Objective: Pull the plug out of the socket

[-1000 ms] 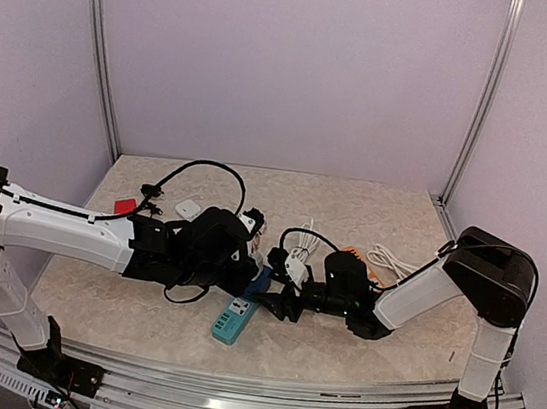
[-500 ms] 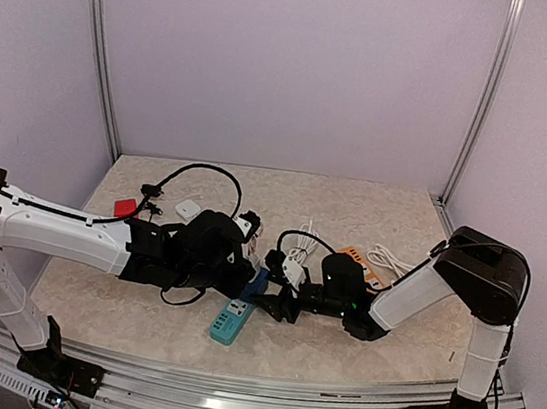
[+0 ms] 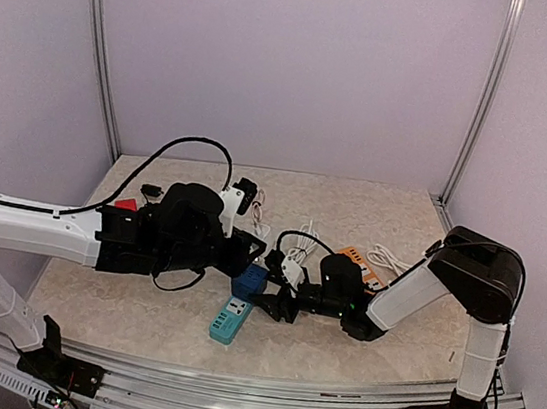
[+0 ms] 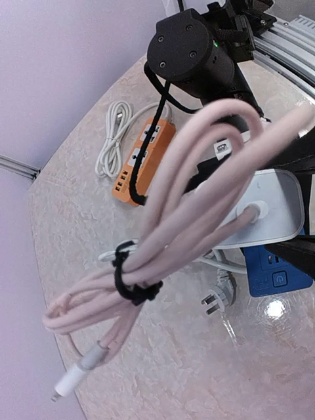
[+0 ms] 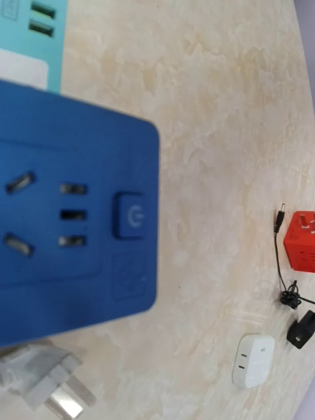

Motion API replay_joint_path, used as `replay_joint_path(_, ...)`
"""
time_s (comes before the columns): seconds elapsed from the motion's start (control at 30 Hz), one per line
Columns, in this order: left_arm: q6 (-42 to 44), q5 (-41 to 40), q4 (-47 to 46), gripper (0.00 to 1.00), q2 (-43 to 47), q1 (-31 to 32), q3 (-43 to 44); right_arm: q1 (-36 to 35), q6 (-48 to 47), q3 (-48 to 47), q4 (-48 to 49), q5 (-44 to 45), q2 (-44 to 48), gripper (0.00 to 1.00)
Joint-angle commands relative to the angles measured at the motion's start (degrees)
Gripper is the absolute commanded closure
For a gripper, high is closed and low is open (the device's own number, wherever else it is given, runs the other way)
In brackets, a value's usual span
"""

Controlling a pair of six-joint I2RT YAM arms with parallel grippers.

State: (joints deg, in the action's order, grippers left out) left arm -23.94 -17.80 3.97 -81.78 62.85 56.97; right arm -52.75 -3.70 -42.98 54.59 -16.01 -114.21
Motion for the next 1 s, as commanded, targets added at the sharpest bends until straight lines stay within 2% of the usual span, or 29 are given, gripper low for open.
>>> replay_joint_path(0.0, 0.50, 0.16, -0.75, 0.95, 0.80, 0.14, 1.73, 0.09, -0.03, 1.14, -6.94, 2.33, -1.86, 0.64)
replay_joint_path(0.13, -0.45, -0.57, 1.58, 0.95, 2.90, -1.65, 0.58, 0.09, -0.06, 1.08, -7.77, 2.39, -0.34, 0.46)
replay_joint_path(0.23, -1.12, -0.22, 2.96, 0.95, 5.76, -3.39, -0.98, 0.10, -0.07, 0.74, -8.91, 2.55, 1.10, 0.27)
replay_joint_path(0.4, -2.41, 1.24, 5.07, 0.94, 11.40, -7.31, -4.37, 0.11, -0.23, 0.24, -10.85, 2.99, 3.69, 0.13)
replay_joint_path(0.63, -3.67, 9.05, 6.67, 0.93, 18.58, -18.64, -9.25, 0.08, -0.64, -2.96, -15.97, 3.89, 8.08, 0.01)
replay_joint_path(0.73, -2.87, 13.10, 6.36, 0.93, 20.30, -25.78, -9.88, 0.06, -1.14, -3.46, -18.30, 5.33, 12.27, 0.00)
replay_joint_path(0.87, -2.24, 21.07, 6.34, 0.93, 18.39, -35.97, -8.43, 0.06, -1.82, -3.42, -21.99, 7.18, 18.16, 0.00)
replay_joint_path(0.97, -1.75, 26.82, 6.10, 0.93, 13.52, -41.93, -6.21, 0.10, -2.25, -3.53, -24.95, 8.53, 22.51, 0.00)
